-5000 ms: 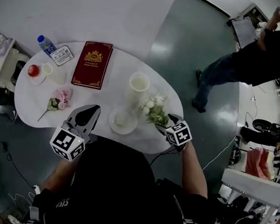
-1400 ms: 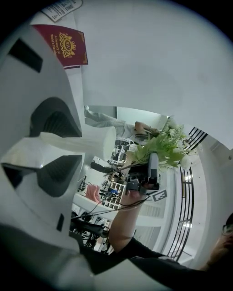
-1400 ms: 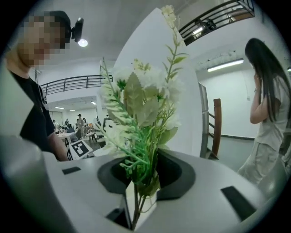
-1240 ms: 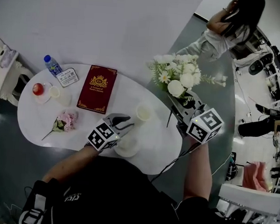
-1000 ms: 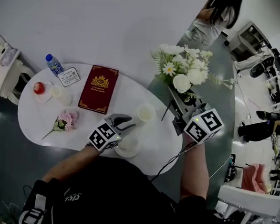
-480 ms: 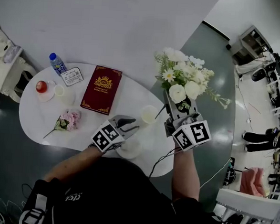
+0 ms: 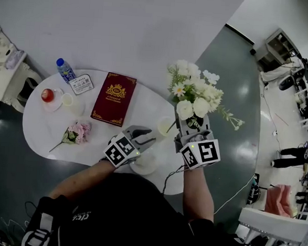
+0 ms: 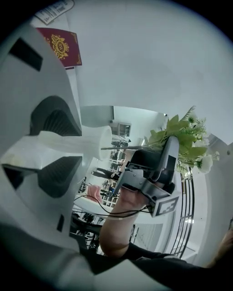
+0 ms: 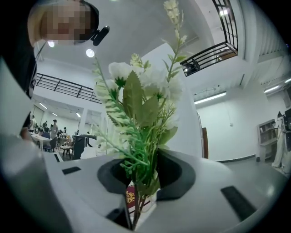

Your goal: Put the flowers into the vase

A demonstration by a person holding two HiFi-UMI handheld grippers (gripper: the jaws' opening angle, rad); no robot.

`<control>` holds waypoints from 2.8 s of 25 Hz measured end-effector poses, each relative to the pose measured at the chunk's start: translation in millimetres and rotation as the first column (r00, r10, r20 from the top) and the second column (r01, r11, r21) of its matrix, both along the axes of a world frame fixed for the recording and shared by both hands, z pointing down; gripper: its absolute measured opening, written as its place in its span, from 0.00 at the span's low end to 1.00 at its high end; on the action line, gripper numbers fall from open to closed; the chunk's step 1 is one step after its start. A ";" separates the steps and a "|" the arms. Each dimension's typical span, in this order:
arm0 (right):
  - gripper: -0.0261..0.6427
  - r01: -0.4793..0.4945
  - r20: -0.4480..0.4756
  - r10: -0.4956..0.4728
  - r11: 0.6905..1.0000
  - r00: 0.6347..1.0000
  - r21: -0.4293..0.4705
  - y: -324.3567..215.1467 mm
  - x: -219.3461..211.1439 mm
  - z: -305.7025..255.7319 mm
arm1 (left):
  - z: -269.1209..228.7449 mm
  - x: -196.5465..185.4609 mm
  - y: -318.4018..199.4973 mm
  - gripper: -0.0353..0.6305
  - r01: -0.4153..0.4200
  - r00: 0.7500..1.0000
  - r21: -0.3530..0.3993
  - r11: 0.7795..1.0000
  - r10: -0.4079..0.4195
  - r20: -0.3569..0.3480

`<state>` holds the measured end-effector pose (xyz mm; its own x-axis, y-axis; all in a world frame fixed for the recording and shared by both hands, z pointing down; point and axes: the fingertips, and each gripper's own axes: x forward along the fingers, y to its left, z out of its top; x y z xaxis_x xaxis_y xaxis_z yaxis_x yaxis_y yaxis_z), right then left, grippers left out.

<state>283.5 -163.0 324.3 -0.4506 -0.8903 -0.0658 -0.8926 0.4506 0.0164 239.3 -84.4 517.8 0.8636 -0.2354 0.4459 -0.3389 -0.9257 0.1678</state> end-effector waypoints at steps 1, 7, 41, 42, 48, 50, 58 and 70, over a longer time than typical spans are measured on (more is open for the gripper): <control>0.23 -0.004 0.007 0.004 1.000 1.000 -0.004 -0.6 -0.5 2.7 | 0.0 0.5 -1.2 0.25 -0.002 1.000 0.011 1.000 0.002 0.006; 0.23 -0.034 0.014 0.034 0.999 0.999 -0.024 -4.3 -2.0 20.2 | -0.6 0.8 -0.8 0.30 -0.015 1.000 0.019 1.000 0.015 0.011; 0.27 -0.015 -0.048 0.009 0.992 0.999 -0.128 -3.0 -9.0 74.5 | 10.5 -4.4 3.2 0.30 0.004 1.000 -0.050 0.999 -0.004 -0.005; 0.27 -0.015 -0.054 0.007 0.991 0.999 -0.133 -3.1 -9.3 76.6 | 10.9 -4.2 3.1 0.30 0.004 1.000 -0.050 0.999 -0.004 -0.005; 0.29 0.004 -0.065 -0.015 0.987 0.998 -0.163 -2.3 -14.3 88.0 | 14.1 -7.3 0.3 0.30 0.009 1.000 -0.058 0.998 -0.009 -0.006; 0.29 0.010 -0.069 -0.021 0.986 0.997 -0.167 -1.1 -15.4 90.0 | 14.7 -7.7 0.1 0.30 0.011 1.000 -0.058 0.998 -0.011 -0.005; 0.33 0.039 -0.067 -0.054 0.979 0.996 -0.199 3.5 -17.5 95.1 | 14.6 -6.0 0.4 0.30 0.013 1.000 -0.061 0.998 -0.014 -0.008; 0.38 0.064 -0.092 -0.090 0.963 0.992 -0.262 15.1 -12.3 103.2 | 15.9 -5.4 1.4 0.30 0.018 1.000 -0.067 0.998 -0.019 -0.014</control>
<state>271.2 -147.9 427.4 -0.5110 -0.8333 0.2109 -0.8546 0.5189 -0.0204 233.9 -82.9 533.7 0.8660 -0.2216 0.4484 -0.3532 -0.9056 0.2347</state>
